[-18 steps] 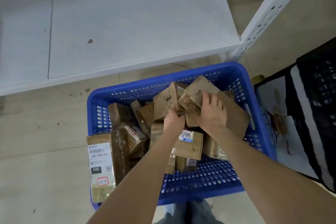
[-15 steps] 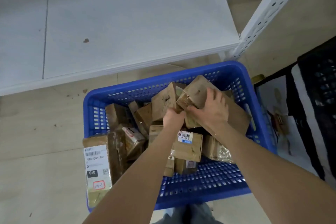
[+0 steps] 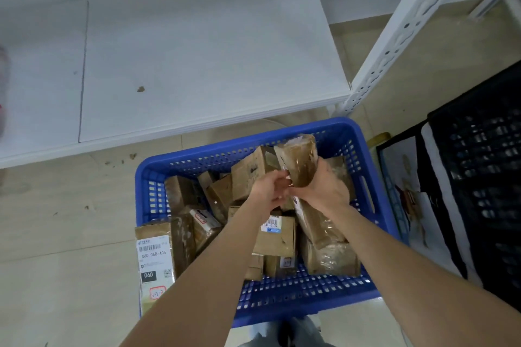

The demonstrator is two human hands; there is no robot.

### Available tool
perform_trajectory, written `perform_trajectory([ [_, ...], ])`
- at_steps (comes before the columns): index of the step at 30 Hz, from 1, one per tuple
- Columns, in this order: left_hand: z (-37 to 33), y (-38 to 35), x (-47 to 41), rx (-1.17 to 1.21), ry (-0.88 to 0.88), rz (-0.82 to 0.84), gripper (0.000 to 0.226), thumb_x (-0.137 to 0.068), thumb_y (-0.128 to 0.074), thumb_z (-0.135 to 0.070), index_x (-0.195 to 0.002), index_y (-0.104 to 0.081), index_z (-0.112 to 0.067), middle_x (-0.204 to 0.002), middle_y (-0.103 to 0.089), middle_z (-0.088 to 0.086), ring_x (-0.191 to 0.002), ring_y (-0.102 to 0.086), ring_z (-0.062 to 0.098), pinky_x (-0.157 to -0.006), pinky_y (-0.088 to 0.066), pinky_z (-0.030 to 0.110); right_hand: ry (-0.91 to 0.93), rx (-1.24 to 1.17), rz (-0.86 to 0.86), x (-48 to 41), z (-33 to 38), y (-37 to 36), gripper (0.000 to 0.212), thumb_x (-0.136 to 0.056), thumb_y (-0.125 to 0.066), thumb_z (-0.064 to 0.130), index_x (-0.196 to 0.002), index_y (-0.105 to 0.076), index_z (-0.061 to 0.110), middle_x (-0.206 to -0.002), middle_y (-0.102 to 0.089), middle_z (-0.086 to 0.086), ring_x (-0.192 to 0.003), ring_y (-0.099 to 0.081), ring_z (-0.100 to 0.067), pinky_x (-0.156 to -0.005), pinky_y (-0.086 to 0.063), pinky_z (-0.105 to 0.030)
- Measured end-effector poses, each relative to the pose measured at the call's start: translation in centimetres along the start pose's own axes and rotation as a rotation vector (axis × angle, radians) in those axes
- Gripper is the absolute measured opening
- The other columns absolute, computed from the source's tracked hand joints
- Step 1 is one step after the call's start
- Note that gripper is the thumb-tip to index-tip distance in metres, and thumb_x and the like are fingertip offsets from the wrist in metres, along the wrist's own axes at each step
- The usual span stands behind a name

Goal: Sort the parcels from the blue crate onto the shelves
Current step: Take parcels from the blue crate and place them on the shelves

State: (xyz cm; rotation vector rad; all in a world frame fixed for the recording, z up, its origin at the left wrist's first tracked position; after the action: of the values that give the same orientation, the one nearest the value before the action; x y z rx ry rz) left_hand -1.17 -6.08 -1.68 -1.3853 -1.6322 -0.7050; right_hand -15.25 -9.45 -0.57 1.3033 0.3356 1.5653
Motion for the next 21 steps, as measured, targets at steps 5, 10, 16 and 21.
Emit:
perform_trajectory([
  [5,-4.1,2.3,5.2,-0.039,-0.162,-0.061,0.029,-0.096,-0.053,-0.021,-0.123,-0.060,-0.016,-0.116,-0.067,0.004,-0.104,-0.064,0.020,-0.097,-0.048,0.040,-0.024,-0.400,-0.030,2.7,3.8,3.9,0.073,-0.071,-0.078,0.041,-0.130,-0.038,0.022,-0.116,-0.060,0.005,-0.102,-0.061,-0.020,-0.085,-0.052,-0.039],
  [10,-10.8,8.3,12.1,-0.056,-0.326,-0.276,0.064,-0.090,-0.062,-0.026,-0.146,-0.031,-0.026,-0.133,-0.051,0.003,-0.120,-0.049,0.019,-0.101,-0.036,0.031,-0.044,-0.985,0.296,6.5,8.8,6.5,0.052,-0.076,-0.068,0.004,-0.123,-0.054,0.022,-0.103,-0.071,-0.005,-0.091,-0.067,-0.021,-0.074,-0.054,-0.031],
  [16,-16.2,9.8,19.5,-0.036,-0.295,-0.124,0.061,-0.082,-0.070,-0.039,-0.135,-0.040,-0.046,-0.114,-0.062,-0.003,-0.103,-0.061,0.019,-0.096,-0.048,0.041,-0.025,-1.029,0.561,12.4,14.6,9.9,0.028,-0.073,-0.064,0.021,-0.101,-0.068,0.025,-0.105,-0.071,-0.013,-0.103,-0.063,-0.032,-0.089,-0.046,-0.041],
  [21,-19.3,11.3,26.2,-0.003,-0.360,-0.130,0.044,-0.081,-0.072,-0.037,-0.120,-0.053,-0.033,-0.093,-0.072,0.001,-0.077,-0.068,0.021,-0.070,-0.056,0.037,-0.102,-1.016,0.626,17.8,18.2,13.6,0.027,-0.087,-0.060,0.026,-0.109,-0.063,0.011,-0.104,-0.072,-0.012,-0.093,-0.066,-0.027,-0.076,-0.052,-0.034],
])
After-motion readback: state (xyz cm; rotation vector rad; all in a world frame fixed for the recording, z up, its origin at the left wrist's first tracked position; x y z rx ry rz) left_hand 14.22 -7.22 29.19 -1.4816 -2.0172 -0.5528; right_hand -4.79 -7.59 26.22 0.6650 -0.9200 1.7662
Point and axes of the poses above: each hand's wrist, its own x-axis away from the middle knuckle, its own y-axis out of the back of the hand, z = x × y, the point moved 8 cm from there along -x, towards the middle knuckle
